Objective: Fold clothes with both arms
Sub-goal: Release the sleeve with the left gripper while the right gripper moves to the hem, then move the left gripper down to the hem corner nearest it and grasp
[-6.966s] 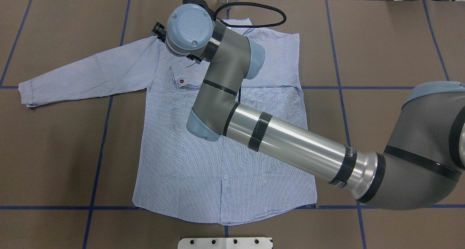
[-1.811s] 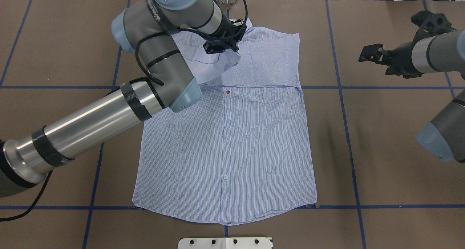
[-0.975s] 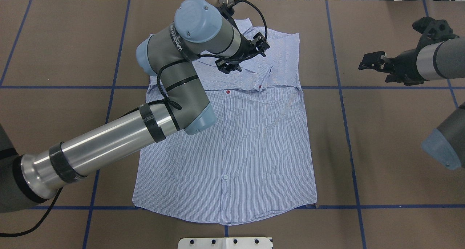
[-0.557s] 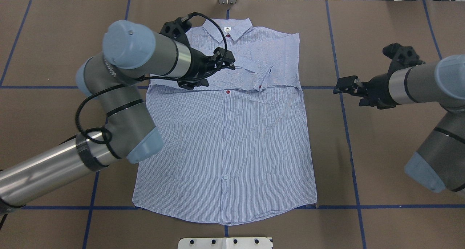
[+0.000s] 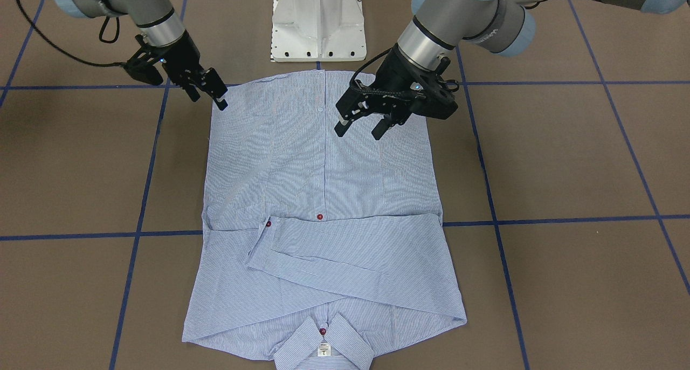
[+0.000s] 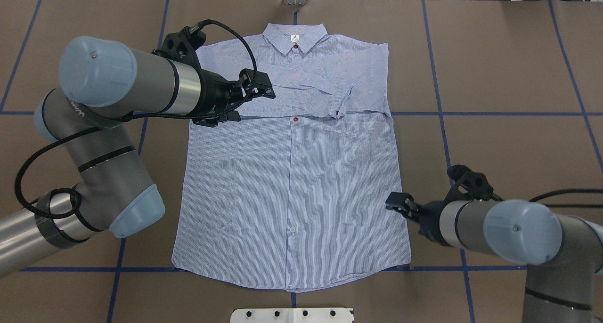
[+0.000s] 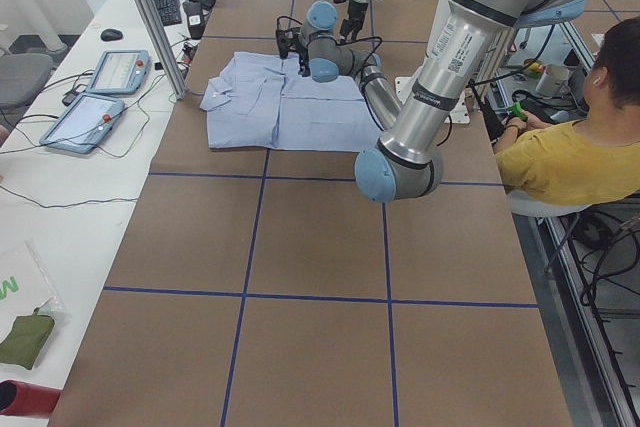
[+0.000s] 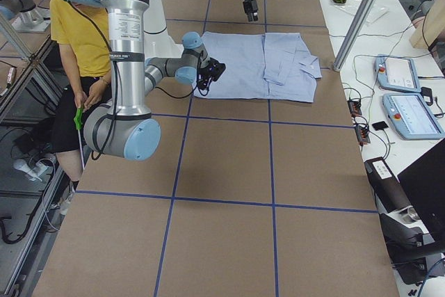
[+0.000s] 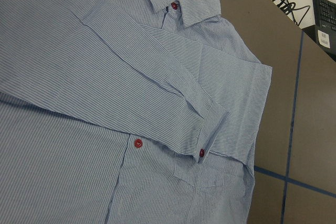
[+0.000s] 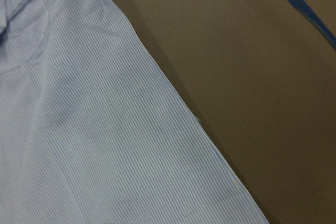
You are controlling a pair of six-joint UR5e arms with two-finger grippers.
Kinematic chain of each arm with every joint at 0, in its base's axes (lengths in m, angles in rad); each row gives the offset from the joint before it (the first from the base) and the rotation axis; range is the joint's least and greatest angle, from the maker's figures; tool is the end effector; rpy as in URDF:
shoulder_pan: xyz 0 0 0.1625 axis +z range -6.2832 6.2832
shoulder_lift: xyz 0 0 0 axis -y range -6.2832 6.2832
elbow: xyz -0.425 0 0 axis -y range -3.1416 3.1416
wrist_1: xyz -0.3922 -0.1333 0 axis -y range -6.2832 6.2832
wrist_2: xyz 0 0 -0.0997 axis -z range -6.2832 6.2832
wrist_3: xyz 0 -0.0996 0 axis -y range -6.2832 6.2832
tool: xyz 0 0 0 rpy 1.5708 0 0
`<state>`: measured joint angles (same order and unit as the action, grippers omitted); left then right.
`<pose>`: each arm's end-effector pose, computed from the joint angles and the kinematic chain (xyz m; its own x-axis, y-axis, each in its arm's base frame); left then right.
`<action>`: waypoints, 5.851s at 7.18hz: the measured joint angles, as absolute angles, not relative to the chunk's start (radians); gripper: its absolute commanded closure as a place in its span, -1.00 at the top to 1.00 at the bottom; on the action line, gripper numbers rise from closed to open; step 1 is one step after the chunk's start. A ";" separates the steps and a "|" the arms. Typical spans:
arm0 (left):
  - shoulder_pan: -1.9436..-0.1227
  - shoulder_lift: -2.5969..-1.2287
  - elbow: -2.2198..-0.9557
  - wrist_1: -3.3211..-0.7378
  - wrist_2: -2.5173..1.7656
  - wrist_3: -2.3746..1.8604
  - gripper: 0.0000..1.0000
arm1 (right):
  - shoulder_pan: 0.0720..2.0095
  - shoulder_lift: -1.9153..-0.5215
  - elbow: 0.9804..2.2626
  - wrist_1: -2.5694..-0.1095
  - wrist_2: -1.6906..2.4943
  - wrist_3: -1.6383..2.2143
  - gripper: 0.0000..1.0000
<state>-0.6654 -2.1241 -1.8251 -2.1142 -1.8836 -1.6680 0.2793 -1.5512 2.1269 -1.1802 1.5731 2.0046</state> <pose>0.4154 -0.4565 0.1640 0.1366 -0.2246 -0.9648 0.3661 0.9164 -0.1615 -0.4208 -0.2591 0.3485 0.3806 0.5464 0.7460 -0.4781 0.8068 -0.3470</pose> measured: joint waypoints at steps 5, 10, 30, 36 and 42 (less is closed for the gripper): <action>-0.672 -2.100 -1.854 -2.111 -1.857 -1.669 0.93 | 0.136 -1.546 2.118 -1.313 1.471 2.156 0.76; -0.670 -2.091 -1.859 -2.111 -1.843 -1.669 0.93 | 0.126 -1.546 2.093 -1.314 1.468 2.158 0.50; -0.265 -1.674 -2.071 -1.825 -1.592 -1.849 0.40 | 0.124 -1.562 2.175 -1.336 1.479 2.184 -1.00; -0.202 -1.660 -2.031 -1.872 -1.589 -1.933 0.23 | 0.128 -1.563 2.175 -1.335 1.477 2.183 -1.00; -0.183 -1.623 -2.046 -1.884 -1.590 -1.948 -0.25 | 0.129 -1.563 2.174 -1.336 1.477 2.183 -1.00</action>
